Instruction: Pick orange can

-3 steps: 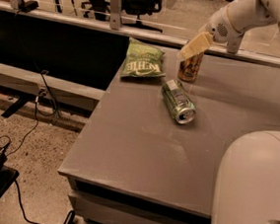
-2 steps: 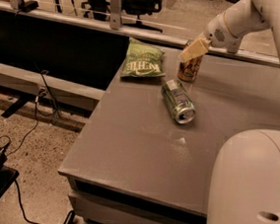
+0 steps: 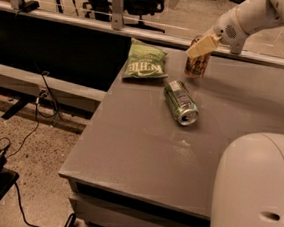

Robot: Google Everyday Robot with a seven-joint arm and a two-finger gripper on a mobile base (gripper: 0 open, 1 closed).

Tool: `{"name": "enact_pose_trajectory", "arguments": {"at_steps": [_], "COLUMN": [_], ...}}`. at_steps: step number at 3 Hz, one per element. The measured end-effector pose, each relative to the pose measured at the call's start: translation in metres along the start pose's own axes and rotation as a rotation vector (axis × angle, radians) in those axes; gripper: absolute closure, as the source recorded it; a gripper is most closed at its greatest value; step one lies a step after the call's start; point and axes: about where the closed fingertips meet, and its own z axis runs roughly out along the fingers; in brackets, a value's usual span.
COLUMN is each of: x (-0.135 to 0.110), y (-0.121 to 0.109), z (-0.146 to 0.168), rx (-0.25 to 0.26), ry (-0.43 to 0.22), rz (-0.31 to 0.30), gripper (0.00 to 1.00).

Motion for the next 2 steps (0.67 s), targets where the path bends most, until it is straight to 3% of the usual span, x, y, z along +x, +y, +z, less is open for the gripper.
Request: {"name": "enact_pose_trajectory", "arguments": {"at_steps": [1,2], "x": [-0.0236,-0.0256], "y": [0.0087,0.0085], "z": [-0.0461,-0.0461], "rx": [0.008,0.009], "ry": [-0.071,-0.075], "rz": [-0.057,-0.059], "gripper": [1.00,1.00]}}
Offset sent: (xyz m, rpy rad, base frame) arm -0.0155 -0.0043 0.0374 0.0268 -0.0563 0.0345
